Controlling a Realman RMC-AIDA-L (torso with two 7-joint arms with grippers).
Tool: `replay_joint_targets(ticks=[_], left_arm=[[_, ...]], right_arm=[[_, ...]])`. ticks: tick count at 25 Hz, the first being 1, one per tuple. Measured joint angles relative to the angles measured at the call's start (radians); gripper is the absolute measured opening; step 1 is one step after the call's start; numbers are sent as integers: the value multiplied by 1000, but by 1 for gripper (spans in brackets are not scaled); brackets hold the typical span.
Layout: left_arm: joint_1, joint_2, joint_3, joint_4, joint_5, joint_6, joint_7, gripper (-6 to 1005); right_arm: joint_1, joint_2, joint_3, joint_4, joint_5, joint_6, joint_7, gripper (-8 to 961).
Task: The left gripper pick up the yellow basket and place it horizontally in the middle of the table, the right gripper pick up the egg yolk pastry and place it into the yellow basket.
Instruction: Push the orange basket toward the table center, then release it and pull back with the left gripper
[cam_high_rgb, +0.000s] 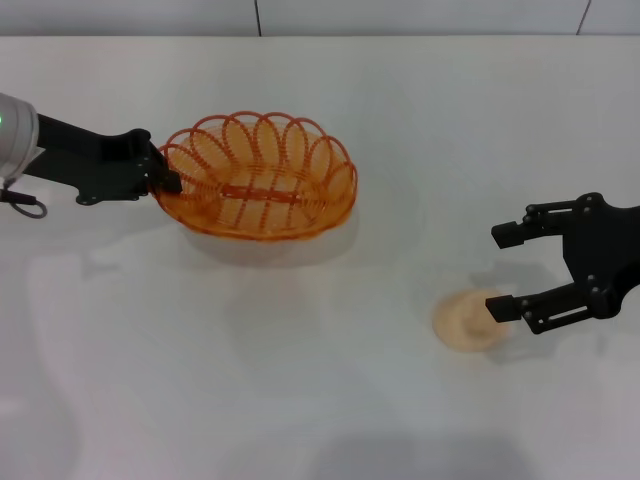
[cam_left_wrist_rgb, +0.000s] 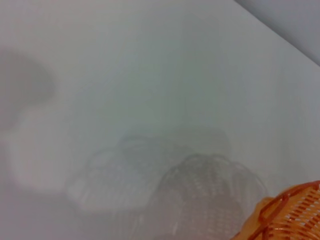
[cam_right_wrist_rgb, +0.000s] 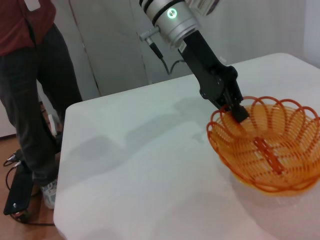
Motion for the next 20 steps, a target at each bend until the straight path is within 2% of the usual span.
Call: replay_joint_targets(ticks=[11,20], left_arm=[[-12,-18,6,-68,-2,-44,-13,128],[-49,-29,8,-109,-3,-67,-13,137]], right_arm=[[22,-1,0,0,0,-16,3,833],[27,-2,0,0,0,-25,4,831]])
